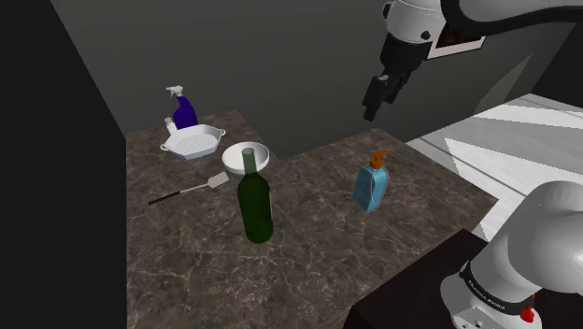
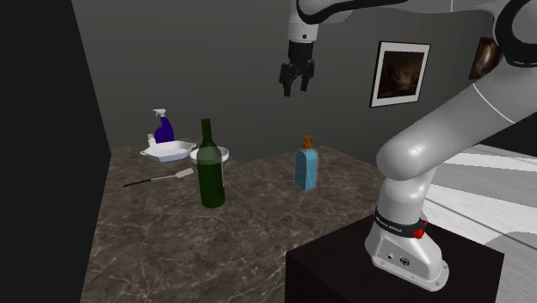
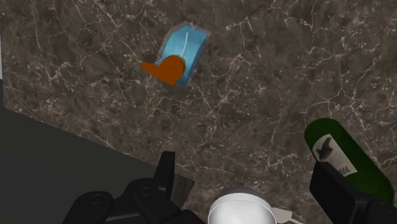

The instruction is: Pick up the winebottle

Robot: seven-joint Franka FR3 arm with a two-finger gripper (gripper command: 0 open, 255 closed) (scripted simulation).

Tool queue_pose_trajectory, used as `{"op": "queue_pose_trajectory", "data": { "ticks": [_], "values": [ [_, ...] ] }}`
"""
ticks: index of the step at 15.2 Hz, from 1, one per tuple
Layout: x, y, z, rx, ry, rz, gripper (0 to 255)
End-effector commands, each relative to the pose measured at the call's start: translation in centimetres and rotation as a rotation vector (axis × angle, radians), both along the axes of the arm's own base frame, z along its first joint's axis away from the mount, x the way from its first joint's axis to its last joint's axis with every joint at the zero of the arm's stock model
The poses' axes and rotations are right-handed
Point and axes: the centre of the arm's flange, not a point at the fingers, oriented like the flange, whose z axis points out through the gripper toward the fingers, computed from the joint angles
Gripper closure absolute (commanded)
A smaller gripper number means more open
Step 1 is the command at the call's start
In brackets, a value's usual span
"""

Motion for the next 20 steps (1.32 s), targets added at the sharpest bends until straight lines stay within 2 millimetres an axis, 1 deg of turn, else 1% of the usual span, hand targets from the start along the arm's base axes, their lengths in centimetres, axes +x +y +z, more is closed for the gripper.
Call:
{"op": "queue_pose_trajectory", "data": {
  "ticks": [1, 10, 20],
  "values": [
    [1.4, 2.2, -0.7, 0.011, 0.003, -0.018, 0],
    [7.9, 11.5, -3.6, 0.053, 0.019, -0.095, 0],
    [15.8, 21.4, -6.4, 0.099, 0.036, -0.179, 0]
  ]
}}
